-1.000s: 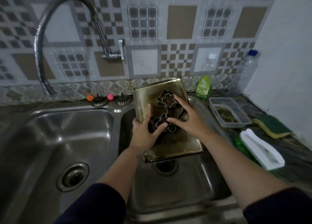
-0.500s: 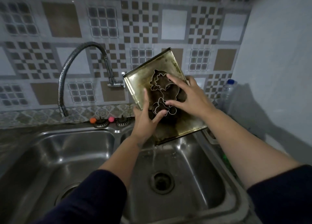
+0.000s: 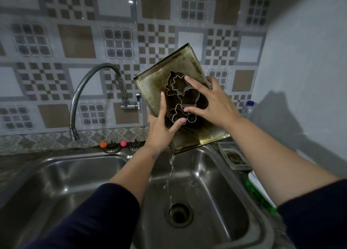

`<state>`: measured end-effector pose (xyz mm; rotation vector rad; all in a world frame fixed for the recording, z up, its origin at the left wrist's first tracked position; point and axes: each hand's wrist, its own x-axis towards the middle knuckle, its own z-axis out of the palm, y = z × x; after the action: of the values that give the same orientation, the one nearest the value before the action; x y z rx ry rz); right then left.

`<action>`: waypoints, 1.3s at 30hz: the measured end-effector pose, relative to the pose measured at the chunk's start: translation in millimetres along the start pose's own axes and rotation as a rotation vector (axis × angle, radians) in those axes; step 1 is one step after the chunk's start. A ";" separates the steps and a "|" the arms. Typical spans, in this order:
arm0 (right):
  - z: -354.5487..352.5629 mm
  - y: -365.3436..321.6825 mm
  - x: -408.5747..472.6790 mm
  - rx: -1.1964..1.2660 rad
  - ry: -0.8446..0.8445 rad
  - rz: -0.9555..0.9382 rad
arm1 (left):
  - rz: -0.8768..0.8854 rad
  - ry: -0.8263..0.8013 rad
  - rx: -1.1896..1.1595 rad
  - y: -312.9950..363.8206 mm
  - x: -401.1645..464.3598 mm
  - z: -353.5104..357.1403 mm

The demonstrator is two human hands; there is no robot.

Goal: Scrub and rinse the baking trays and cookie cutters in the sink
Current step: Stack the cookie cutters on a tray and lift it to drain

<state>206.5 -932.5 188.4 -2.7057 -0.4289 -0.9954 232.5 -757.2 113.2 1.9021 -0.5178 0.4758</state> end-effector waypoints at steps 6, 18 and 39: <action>-4.8 -13.4 -6.1 -0.025 0.032 -0.028 | -0.003 0.006 0.016 6.3 -9.9 -10.9; -9.6 -32.2 -26.1 -0.018 0.068 0.002 | -0.007 -0.016 0.024 14.9 -30.5 -27.3; 63.3 -67.8 -146.5 0.625 -0.278 0.310 | -0.571 -0.058 0.227 -2.1 -174.8 -47.9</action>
<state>114.1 -878.1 52.2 -2.2371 -0.2896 -0.3233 85.0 -688.5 33.5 2.1725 0.0608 0.1053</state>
